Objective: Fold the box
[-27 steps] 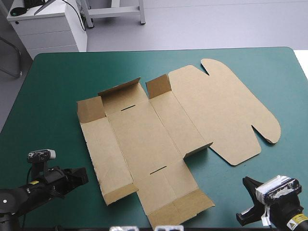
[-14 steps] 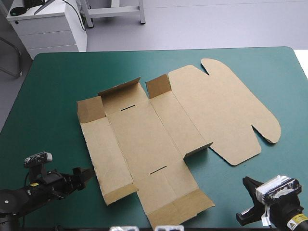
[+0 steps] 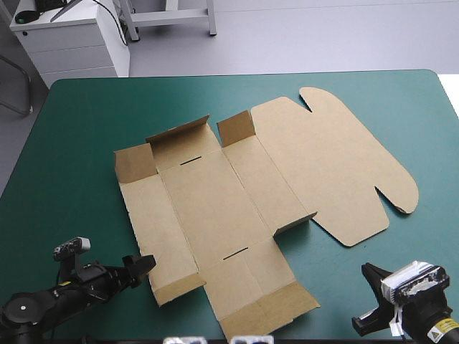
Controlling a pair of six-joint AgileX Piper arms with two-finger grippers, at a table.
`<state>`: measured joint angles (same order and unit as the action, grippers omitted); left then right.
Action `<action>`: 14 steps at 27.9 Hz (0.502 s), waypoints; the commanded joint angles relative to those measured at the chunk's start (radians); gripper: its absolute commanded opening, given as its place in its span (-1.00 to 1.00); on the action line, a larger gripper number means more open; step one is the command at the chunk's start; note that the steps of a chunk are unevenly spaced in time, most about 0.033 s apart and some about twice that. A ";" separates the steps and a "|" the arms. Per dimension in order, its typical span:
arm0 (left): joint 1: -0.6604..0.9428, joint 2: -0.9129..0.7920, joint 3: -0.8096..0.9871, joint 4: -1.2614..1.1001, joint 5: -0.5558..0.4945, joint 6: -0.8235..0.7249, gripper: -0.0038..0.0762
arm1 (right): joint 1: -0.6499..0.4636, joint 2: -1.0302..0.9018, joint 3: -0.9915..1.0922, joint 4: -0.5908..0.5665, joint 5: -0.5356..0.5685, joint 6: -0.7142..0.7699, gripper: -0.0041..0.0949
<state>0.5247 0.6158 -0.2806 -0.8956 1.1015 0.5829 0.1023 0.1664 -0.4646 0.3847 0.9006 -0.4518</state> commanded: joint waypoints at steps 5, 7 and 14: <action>0.000 0.159 -0.021 -0.119 -0.021 0.074 0.83 | 0.004 0.011 -0.025 0.020 -0.067 0.001 -0.96; 0.000 0.222 -0.021 -0.151 -0.018 0.119 0.83 | 0.004 0.011 -0.025 0.020 -0.067 0.001 -0.96; 0.000 0.452 -0.021 -0.210 0.043 0.247 0.83 | 0.004 0.011 -0.025 0.020 -0.067 0.001 -0.96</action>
<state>0.5256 1.0091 -0.2810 -1.0463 1.0865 0.7804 0.1023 0.1664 -0.4646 0.3847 0.9006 -0.4518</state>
